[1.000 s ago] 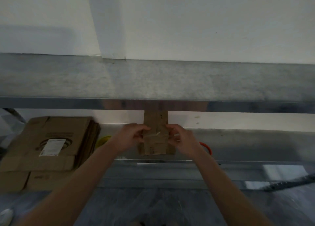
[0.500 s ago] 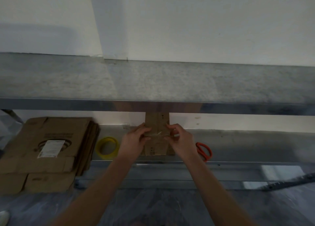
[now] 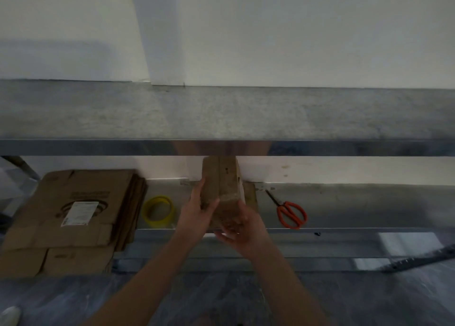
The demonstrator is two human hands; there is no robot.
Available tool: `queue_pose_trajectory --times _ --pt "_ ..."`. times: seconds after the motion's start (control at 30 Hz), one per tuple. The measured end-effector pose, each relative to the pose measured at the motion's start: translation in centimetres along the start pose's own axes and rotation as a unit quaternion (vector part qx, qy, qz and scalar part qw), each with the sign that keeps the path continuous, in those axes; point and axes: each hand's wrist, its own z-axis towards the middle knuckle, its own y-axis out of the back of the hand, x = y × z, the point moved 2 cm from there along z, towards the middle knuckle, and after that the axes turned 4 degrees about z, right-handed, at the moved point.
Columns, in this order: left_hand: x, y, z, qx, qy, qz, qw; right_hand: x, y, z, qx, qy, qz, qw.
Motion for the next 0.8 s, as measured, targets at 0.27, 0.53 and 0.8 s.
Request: queue_pose_trajectory --times 0.27,0.53,0.8 --pt "2.8 -1.6 -3.9 -0.002 0.057 -0.271 0.961 -0.7 -0.1 -0.5 0.091 -0.028 0.075 0.993" --pt "1.7 1.9 -3.3 -0.088 0.019 -0.038 0.995 -1.3 -0.3 -1.2 -0.011 0.120 0.011 0.993" --pt "2.2 1.5 -2.8 0.010 -0.027 0.120 0.992 -0.3 0.6 -2.1 -0.030 0.306 -0.195 0.931"
